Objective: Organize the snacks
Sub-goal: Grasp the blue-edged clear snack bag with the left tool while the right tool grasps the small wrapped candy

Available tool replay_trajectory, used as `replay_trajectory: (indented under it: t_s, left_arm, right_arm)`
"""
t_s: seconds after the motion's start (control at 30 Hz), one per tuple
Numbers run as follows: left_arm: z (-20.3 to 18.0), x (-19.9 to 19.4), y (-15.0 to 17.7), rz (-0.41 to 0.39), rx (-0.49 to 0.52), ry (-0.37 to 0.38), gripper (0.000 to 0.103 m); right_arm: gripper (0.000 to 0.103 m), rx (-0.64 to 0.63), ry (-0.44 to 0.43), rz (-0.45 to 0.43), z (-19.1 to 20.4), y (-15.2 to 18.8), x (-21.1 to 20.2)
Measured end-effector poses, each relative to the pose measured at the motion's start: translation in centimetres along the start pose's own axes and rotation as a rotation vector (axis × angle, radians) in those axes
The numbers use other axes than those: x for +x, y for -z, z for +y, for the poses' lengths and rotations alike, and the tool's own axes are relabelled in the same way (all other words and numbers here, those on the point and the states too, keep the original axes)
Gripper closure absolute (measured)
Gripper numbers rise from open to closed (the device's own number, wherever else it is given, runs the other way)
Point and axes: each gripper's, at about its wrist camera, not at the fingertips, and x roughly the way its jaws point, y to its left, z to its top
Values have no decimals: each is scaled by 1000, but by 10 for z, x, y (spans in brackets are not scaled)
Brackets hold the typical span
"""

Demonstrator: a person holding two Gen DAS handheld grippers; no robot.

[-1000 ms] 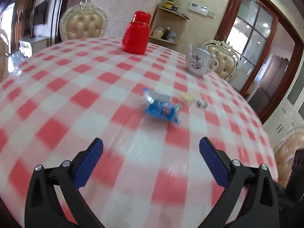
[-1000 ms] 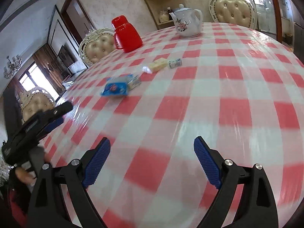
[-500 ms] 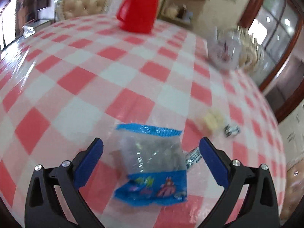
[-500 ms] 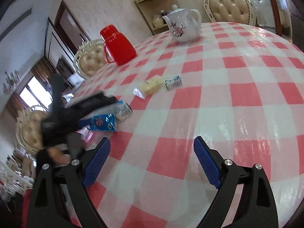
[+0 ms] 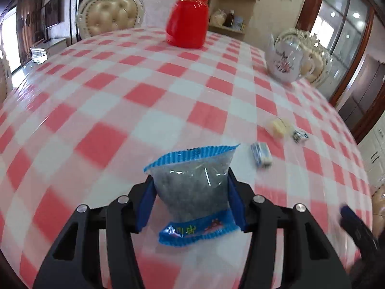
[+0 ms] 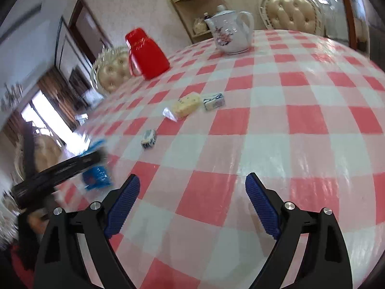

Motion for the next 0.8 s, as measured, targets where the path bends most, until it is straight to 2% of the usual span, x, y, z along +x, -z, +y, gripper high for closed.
replay_trajectory:
  t_s: [0.1,0.2,0.27,0.33,0.43,0.47,0.5,0.53,0.6,0.63,0.7,0.8]
  left_arm:
    - [15,-21,22,-39,-8,46,49]
    - [22,-26,26,-45,-37,72,48]
    - [25,-23,24,-36,-55,80,48]
    - [21,-21,22,-26,-33,74,47]
    - [16,-14,21,8,-26,86,46]
    - [14,-12,21,15,-23,81,39]
    - [13,-10,20,18,-17,71,27]
    - [12,-8,20,23,-5,56,24]
    - [11,-7,18,22,8,39,23]
    - [12,-6,18,24,4,38,23]
    - [16,-3,18,42,-8,36,15]
    - [17,2,19,56,-12,16,11]
  right_arm:
    - [16,-100,24,42,27,-9,22]
    - [18,-180,55,91,52,-19,53]
    - [31,-210,61,123,71,-29,77]
    - [34,-235,71,125,84,-36,93]
    - [47,-282,75,142,109,-46,120]
    - [50,-301,88,149,114,-47,125]
    - [52,-333,116,165,121,-48,135]
    - [55,-355,133,166,124,-49,140]
    - [68,-365,151,161,124,-50,139]
    - [82,-368,155,158,122,-50,137]
    - [82,-369,160,154,113,-48,130]
    - [82,-333,144,112,99,-48,113]
